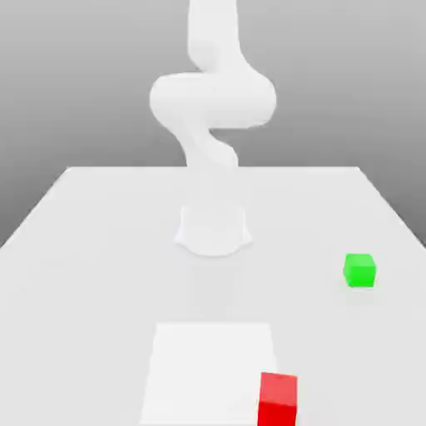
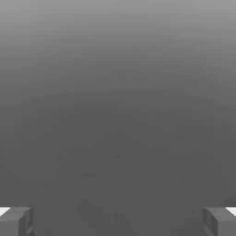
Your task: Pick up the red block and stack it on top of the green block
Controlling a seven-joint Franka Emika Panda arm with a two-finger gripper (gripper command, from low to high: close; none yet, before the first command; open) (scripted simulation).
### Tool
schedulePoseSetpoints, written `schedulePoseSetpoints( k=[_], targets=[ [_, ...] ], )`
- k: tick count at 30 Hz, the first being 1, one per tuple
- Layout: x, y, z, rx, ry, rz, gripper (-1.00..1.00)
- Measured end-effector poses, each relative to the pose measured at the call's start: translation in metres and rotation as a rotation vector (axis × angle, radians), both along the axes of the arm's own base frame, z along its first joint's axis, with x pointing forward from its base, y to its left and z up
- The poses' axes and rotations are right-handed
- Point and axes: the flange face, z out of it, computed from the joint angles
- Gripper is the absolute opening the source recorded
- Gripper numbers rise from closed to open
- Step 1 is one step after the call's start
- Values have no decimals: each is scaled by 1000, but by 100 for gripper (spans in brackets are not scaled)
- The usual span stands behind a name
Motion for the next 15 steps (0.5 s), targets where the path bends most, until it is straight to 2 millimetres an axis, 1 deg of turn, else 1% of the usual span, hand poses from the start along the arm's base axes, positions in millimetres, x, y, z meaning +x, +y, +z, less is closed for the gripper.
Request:
schedulePoseSetpoints(
  k=[3, 7, 11, 15],
  targets=[
    [38, 10, -48, -6, 87, -26, 0],
    [77, 21, -115, -10, 198, -54, 0],
    [105, 32, -187, -8, 308, -76, 0],
    [121, 42, -261, 2, 417, -95, 0]
  ],
)
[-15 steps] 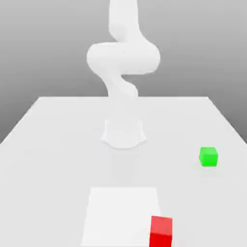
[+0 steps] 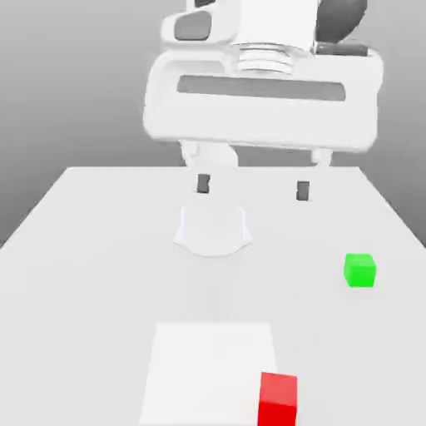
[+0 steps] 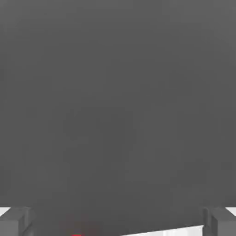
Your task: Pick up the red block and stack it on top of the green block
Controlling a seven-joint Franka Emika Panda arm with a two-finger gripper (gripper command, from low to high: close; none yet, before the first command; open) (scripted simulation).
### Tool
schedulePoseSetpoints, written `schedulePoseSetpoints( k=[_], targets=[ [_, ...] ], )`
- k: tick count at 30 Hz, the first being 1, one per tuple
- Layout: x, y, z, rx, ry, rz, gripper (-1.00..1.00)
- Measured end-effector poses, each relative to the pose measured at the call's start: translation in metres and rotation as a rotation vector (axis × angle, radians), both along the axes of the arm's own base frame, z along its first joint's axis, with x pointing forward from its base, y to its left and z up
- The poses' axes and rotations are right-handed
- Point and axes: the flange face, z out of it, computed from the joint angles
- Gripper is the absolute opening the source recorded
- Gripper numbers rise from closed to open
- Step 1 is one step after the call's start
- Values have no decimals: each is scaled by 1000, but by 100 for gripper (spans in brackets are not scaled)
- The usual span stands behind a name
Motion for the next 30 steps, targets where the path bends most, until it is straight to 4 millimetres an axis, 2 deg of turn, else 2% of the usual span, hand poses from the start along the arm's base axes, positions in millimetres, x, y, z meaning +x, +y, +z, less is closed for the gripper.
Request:
schedulePoseSetpoints(
  k=[5, 10, 15, 16, 21, 22, 24, 27, 28, 30],
  targets=[
    [3, 16, -93, 25, 135, -19, 0],
    [-11, 32, -181, 63, 269, -44, 0],
    [-16, 37, -253, 76, 304, -52, 0],
    [-16, 37, -263, 76, 305, -51, -100],
    [-16, 37, -263, 76, 303, -52, -100],
    [-17, 37, -269, 76, 304, -51, -100],
    [-16, 37, -256, 77, 304, -52, -100],
    [-16, 37, -219, 76, 304, -52, -100],
    [-20, 44, -209, 77, 305, -35, -100],
    [-42, 84, -195, 77, 311, 62, -100]
  ],
)
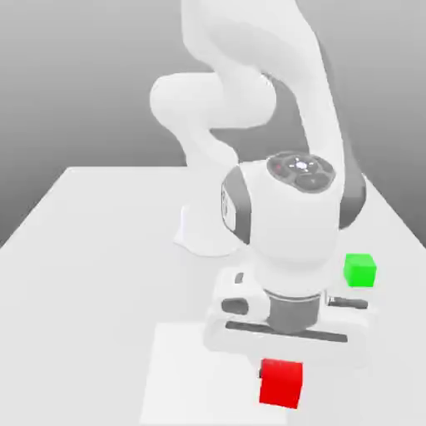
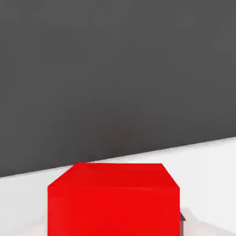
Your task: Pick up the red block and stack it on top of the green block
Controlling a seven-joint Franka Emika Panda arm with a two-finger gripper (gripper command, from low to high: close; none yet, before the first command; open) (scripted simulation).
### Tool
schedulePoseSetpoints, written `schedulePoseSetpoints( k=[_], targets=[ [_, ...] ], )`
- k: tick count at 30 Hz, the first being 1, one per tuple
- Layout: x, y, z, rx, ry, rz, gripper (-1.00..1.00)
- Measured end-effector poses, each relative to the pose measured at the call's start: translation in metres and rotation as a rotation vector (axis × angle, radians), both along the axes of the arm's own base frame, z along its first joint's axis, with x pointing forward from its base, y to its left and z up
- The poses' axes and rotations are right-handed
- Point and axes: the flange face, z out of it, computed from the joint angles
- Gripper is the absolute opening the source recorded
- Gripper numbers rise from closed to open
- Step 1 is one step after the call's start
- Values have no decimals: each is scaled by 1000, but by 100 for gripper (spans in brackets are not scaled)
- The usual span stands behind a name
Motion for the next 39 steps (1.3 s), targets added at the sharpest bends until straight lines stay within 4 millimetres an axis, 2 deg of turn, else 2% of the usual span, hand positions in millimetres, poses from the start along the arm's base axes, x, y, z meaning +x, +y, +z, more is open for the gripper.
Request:
schedulePoseSetpoints(
  k=[3, 4, 7, 12, 15, 16, 19, 39],
  targets=[
    [-47, 62, 15, 18, 3, 171, -100],
    [-70, 88, 18, 22, 5, 250, -100],
    [-140, 144, 26, 26, 8, 460, -100],
    [-226, 166, 31, 13, 5, 682, -100],
    [-282, 170, 29, -5, -4, 839, -100],
    [-294, 170, 28, -11, -8, 875, -100],
    [-303, 170, 23, -20, -17, 906, -100],
    [-301, 170, -20, -35, -27, 911, -100]
  ],
)
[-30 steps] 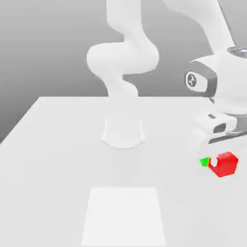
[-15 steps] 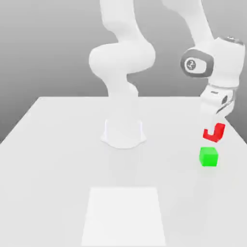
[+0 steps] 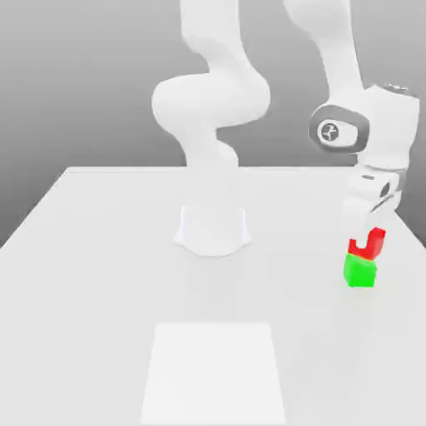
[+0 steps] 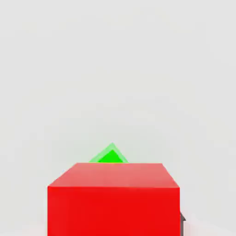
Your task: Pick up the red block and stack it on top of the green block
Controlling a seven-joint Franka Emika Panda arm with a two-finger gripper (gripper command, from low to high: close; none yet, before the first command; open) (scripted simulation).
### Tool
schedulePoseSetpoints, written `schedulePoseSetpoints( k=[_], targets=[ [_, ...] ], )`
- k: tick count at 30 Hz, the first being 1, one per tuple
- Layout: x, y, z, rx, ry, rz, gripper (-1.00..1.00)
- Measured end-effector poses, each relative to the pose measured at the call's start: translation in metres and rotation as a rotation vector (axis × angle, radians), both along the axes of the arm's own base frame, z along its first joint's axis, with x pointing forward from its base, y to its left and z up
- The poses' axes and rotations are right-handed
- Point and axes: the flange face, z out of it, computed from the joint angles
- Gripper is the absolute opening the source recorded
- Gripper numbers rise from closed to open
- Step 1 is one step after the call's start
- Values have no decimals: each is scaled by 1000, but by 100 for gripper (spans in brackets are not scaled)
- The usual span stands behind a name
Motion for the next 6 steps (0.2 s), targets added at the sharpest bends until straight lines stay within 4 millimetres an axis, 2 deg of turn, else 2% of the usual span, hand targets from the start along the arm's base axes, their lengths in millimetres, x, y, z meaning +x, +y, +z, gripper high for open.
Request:
schedulePoseSetpoints(
  k=[6],
  targets=[
    [-2, -1, -13, 4, 11, -2, -100]
  ],
)
